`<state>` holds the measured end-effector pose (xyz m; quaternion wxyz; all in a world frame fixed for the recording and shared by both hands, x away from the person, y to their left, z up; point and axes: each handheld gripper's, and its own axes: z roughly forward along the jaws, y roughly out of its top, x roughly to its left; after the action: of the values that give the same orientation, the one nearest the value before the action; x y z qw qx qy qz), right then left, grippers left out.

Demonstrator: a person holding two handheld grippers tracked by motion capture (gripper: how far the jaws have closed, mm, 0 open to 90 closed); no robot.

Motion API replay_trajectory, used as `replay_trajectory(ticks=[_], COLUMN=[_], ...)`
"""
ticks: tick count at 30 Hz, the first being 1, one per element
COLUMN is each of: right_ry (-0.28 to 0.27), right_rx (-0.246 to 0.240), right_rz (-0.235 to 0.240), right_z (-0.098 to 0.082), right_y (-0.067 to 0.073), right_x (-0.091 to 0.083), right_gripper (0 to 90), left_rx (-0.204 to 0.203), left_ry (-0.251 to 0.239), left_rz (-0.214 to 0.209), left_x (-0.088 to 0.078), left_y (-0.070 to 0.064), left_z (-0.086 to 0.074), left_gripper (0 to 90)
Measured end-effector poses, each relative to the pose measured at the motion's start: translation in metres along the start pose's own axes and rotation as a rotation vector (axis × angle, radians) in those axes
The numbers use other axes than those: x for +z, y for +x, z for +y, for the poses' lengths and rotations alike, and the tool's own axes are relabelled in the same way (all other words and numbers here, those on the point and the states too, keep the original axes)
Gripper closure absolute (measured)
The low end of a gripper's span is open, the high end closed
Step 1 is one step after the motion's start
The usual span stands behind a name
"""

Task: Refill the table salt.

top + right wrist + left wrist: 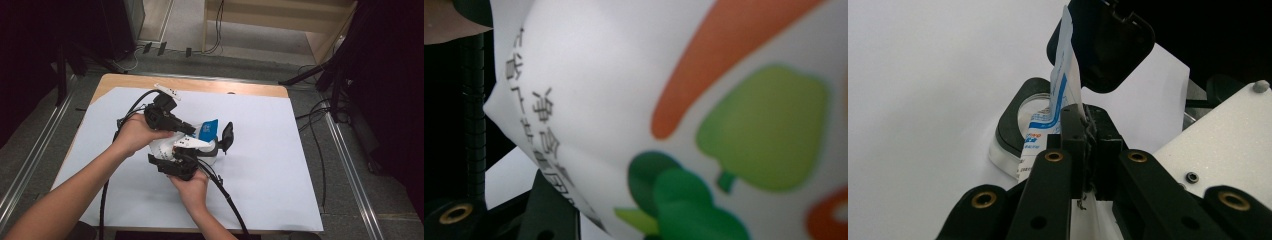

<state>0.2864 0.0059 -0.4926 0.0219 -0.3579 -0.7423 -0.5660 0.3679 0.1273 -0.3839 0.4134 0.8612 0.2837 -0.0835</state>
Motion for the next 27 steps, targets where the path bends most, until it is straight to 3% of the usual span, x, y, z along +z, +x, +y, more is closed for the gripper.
replay_trajectory(ticks=[27], right_ry=[-0.009], right_rx=[0.000], right_rz=[-0.011], right_z=[0.0001], right_y=[0.0000], right_x=[0.0013], right_gripper=[51.6], left_rx=[-0.003], left_ry=[-0.004], left_rz=[0.004], left_x=[-0.0017], left_y=[0.0008], left_z=[-0.0003], left_gripper=[88.6])
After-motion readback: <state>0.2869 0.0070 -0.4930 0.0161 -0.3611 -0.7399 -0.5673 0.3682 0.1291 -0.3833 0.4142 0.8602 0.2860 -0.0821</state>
